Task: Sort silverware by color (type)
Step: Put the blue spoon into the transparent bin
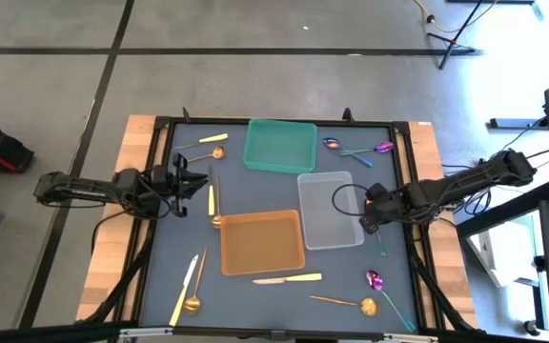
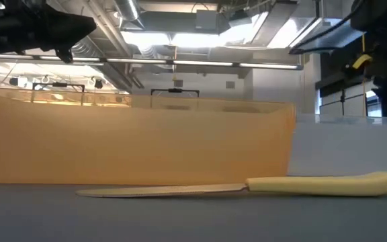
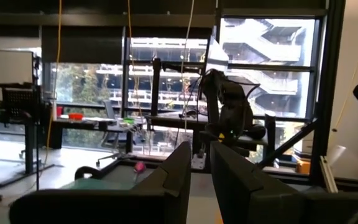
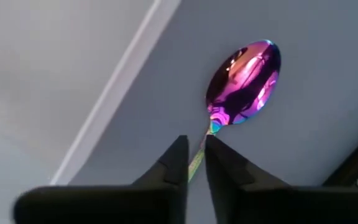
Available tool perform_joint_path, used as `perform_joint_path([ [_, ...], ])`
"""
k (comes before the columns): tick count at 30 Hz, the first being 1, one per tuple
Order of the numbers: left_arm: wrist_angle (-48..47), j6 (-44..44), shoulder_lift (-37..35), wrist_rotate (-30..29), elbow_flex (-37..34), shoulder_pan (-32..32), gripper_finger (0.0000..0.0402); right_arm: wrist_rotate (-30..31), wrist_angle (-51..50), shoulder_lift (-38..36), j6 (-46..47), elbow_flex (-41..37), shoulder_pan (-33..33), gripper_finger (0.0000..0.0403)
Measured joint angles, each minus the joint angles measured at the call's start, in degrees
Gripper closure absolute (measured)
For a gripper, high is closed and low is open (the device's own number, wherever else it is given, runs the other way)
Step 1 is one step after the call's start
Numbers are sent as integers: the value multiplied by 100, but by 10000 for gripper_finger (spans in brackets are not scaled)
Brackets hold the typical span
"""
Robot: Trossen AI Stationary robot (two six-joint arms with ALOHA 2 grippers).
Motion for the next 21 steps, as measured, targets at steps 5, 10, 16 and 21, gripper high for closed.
perform_joint_path([
  [5,9,-33,236,0,0,-50,347,2,1,444,-8,0,-96,275],
  [10,137,-165,485,-44,0,-69,347,-180,-5,840,-153,0,-209,237],
  [16,193,-199,675,-57,0,-68,347,-472,-15,1330,-348,-12,-370,233],
  [21,224,-334,679,-55,-2,-68,347,-718,289,1645,-493,-195,-395,233],
])
